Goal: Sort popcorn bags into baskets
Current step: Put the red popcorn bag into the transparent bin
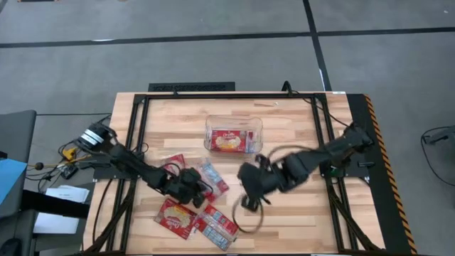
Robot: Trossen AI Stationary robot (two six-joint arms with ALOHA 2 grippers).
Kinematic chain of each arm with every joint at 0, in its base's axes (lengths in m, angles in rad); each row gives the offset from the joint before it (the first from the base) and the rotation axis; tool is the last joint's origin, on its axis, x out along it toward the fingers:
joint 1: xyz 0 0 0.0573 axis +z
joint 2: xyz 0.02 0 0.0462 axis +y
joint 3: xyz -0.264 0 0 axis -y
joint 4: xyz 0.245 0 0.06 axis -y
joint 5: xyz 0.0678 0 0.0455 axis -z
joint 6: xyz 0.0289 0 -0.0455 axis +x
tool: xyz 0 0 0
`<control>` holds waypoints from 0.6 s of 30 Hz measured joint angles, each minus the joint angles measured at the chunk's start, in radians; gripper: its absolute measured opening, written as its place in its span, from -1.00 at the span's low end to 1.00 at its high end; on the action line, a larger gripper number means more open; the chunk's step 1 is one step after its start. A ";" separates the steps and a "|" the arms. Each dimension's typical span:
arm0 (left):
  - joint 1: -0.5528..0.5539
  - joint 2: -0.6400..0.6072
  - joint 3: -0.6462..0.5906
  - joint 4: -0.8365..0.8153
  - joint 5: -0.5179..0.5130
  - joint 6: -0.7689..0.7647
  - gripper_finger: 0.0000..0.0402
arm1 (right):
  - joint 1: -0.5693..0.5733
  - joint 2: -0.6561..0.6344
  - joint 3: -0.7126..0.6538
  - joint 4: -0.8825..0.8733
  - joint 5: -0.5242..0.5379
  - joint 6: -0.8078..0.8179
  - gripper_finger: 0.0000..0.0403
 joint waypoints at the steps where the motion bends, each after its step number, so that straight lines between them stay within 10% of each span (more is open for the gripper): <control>1: 0.001 0.024 0.000 0.048 0.020 0.000 -1.00 | 0.026 0.000 -0.012 0.009 0.016 0.058 -0.87; 9: 0.006 0.150 0.025 0.222 0.105 0.033 -1.00 | 0.123 0.001 -0.164 0.019 0.143 0.468 -0.29; 18: 0.032 0.151 0.025 0.222 0.182 0.049 -1.00 | -0.039 0.001 -0.418 0.467 -0.051 0.355 0.48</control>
